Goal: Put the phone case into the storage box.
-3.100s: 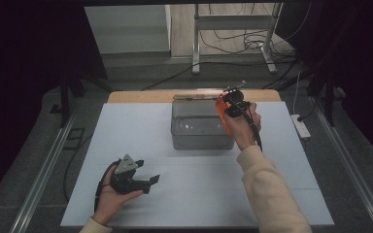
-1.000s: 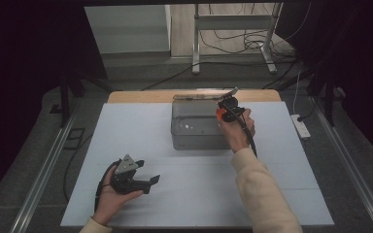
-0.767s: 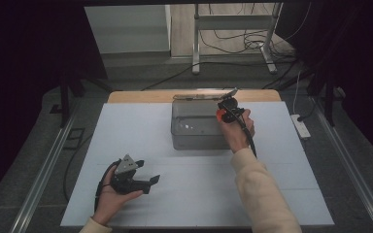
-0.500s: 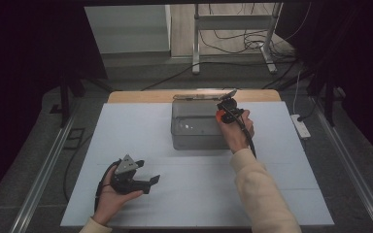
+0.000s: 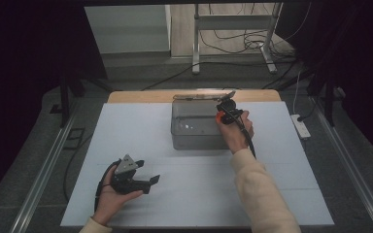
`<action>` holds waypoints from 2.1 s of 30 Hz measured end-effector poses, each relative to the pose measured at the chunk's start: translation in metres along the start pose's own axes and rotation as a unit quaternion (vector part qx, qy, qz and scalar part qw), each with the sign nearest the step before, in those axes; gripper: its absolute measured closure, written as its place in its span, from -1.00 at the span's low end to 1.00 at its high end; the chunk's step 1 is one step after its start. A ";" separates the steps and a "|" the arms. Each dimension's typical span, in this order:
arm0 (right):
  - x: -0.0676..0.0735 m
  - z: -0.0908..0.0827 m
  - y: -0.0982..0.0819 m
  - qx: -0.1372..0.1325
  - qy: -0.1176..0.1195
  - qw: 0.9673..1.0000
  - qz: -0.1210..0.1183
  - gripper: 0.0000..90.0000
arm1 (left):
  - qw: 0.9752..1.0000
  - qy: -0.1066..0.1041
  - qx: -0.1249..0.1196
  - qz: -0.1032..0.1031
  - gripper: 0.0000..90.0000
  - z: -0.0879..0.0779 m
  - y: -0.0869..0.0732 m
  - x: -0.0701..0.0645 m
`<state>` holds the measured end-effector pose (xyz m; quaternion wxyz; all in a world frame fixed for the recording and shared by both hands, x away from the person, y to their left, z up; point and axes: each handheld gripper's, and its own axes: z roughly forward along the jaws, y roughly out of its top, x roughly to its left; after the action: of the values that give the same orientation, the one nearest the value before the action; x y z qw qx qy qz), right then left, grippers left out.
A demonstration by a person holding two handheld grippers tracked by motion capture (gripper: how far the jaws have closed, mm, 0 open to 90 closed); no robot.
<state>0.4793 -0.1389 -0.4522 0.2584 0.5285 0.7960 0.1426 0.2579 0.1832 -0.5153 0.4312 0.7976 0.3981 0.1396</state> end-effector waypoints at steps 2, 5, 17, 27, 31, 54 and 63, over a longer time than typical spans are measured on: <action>0.000 0.000 0.000 -0.001 -0.002 1.000 -0.003 0.73 | 1.000 0.000 0.000 0.000 -0.63 0.000 0.000 0.000; -0.001 -0.001 0.000 -0.004 -0.003 1.000 -0.007 0.68 | 1.000 0.000 -0.001 -0.001 -0.64 0.000 0.000 0.000; 0.003 -0.016 0.000 -0.057 -0.017 0.997 -0.043 0.30 | 1.000 -0.001 0.000 0.000 -0.64 0.000 0.000 -0.001; -0.001 -0.023 -0.001 -0.073 0.014 0.996 -0.042 0.09 | 1.000 -0.001 -0.001 0.000 -0.63 0.000 0.000 0.000; -0.005 -0.026 -0.002 -0.075 0.023 0.996 -0.037 0.07 | 1.000 -0.001 0.001 0.001 -0.63 0.000 0.000 0.000; -0.031 -0.056 -0.034 -0.145 0.177 0.973 -0.024 -0.07 | 1.000 -0.001 0.003 -0.003 -0.63 0.001 0.000 0.001; -0.037 -0.065 -0.048 -0.165 0.217 0.962 -0.027 -0.11 | 1.000 0.003 0.002 -0.005 -0.63 0.001 -0.001 0.000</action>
<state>0.4176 -0.1890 -0.4125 0.1672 0.4131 0.8124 0.3760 0.2586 0.1828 -0.5165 0.4295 0.7960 0.4032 0.1390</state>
